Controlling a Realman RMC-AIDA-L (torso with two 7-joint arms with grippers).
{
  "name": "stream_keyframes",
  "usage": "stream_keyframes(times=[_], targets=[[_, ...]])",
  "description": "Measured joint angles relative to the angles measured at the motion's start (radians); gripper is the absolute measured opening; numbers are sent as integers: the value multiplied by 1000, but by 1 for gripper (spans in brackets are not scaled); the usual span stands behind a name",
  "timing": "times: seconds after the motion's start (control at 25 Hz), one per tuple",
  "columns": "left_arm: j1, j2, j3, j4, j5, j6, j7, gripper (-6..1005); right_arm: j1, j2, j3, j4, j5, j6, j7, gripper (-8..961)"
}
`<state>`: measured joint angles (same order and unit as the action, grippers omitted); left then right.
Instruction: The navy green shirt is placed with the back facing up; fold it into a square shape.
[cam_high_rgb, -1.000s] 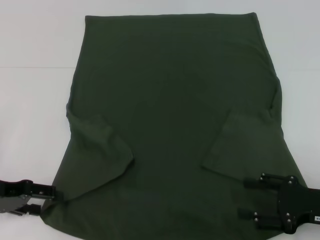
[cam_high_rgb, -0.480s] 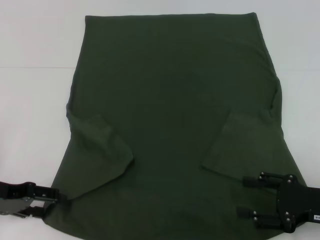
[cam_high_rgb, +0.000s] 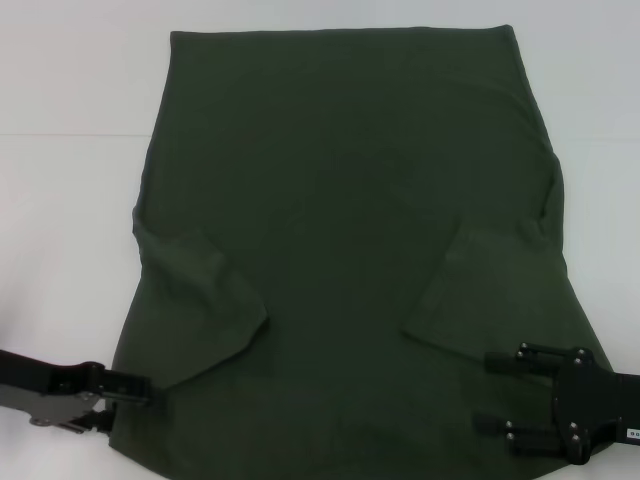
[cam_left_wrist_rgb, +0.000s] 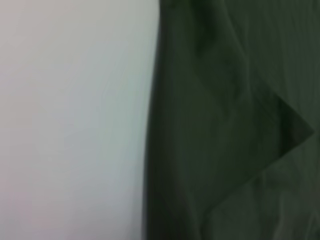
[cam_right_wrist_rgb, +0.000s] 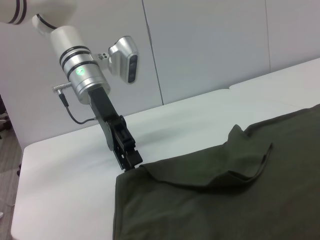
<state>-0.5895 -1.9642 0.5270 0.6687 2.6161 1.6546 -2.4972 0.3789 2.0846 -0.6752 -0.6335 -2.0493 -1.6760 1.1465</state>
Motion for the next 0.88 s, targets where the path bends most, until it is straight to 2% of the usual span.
stream_keyframes(times=[0.2,0.44,0.56,0.76,0.88], targets=[[-15,-8,45,0,2,-4,-9,857,0,0,0,0,0,0,2,777],[-24,-6,109,16,3,-12,-11,852,0,0,0,0,1,0,3,776],[-20,-20,132,57,6,-16,-16,849,-4,-1,1,-4,4,-6,6,776],[-20,-29,144,74,21,-26,-24,652,-9,-2,5,-7,6,-7,10,776],[-23,-29,145,73,22,-26,-24,587,-9,-2,5,-4,6,-8,12,776]])
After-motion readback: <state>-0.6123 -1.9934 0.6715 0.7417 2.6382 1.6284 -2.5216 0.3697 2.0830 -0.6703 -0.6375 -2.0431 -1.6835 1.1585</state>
